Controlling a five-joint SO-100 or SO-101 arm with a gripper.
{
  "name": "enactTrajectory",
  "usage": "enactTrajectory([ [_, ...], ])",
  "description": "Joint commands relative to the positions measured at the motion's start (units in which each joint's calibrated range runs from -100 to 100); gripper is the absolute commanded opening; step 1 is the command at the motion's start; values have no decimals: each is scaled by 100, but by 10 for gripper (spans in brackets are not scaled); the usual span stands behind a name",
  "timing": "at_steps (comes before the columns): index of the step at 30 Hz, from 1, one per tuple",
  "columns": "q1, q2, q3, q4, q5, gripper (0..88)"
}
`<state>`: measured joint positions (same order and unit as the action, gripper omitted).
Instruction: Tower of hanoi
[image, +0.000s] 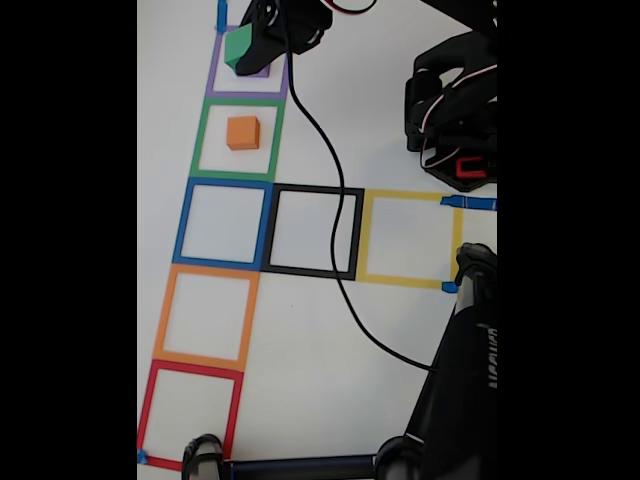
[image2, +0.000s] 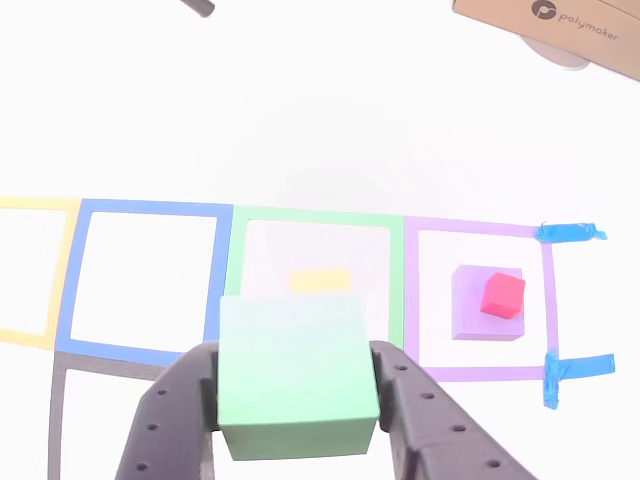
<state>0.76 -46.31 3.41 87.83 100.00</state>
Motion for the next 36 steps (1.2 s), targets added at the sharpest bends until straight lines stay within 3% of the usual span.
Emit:
enactTrajectory([
  [1, 221, 73, -1123, 699, 0, 13],
  [7, 614, -258, -477, 569, 0, 13],
  [11, 911, -614, 732, -167, 0, 13],
  [24, 1027, -864, 5641, -5358, 0, 13],
  [36, 796, 945, 7241, -9188, 0, 13],
])
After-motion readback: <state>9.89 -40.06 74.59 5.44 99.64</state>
